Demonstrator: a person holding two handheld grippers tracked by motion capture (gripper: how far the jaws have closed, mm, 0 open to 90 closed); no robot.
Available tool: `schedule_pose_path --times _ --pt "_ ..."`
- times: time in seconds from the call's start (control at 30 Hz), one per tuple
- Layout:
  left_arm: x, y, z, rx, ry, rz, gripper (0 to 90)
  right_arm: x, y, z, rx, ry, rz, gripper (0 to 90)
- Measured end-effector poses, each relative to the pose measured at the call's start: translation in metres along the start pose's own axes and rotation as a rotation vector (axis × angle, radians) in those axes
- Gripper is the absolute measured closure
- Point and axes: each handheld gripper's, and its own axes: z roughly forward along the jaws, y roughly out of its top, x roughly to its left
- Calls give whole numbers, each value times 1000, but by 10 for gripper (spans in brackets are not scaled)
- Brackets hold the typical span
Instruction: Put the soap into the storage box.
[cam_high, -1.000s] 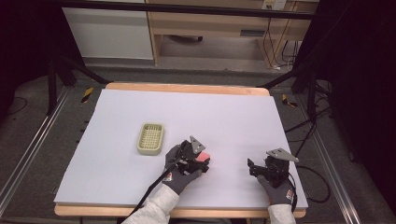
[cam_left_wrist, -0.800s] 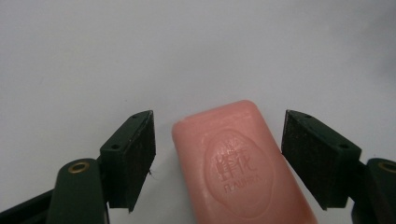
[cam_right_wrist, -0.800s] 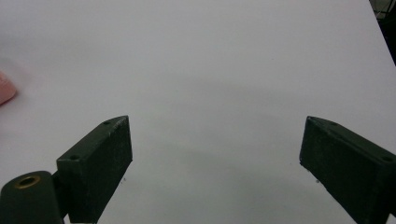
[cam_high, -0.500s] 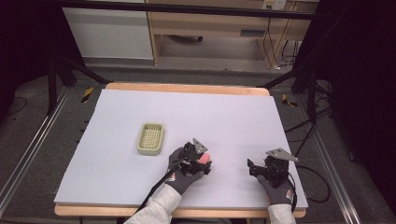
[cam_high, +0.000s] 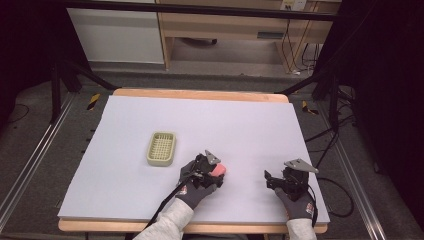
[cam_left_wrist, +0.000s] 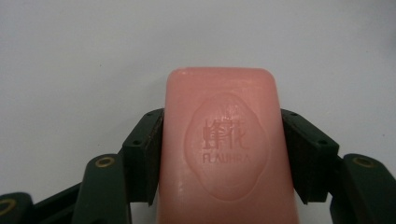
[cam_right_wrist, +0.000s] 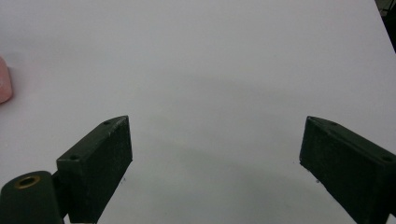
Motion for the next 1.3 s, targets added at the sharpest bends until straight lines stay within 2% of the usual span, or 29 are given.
schedule_pose_path --times 0.2,0.3,0.5,0.7,0.8,0.93,1.03,1.3 --pt "0 2 -1 9 -4 16 371 0 0 0 -3 0 -3 96" --pt "6 0 -7 14 -21 48 371 0 0 -1 -7 2 -4 95" --pt "15 -7 -11 25 -52 66 371 1 0 0 1 2 2 96" --pt "17 -6 -12 49 -68 96 350 1 0 0 3 0 -3 93" --pt "19 -6 -13 47 -76 92 329 1 0 0 2 1 -7 93" --pt "19 -6 -12 61 -86 102 351 1 0 1 3 2 -3 93" --pt "18 -6 -11 70 -84 122 364 1 0 0 5 1 -8 93" --pt "17 -5 -11 80 -78 129 371 1 0 0 2 1 -6 93"
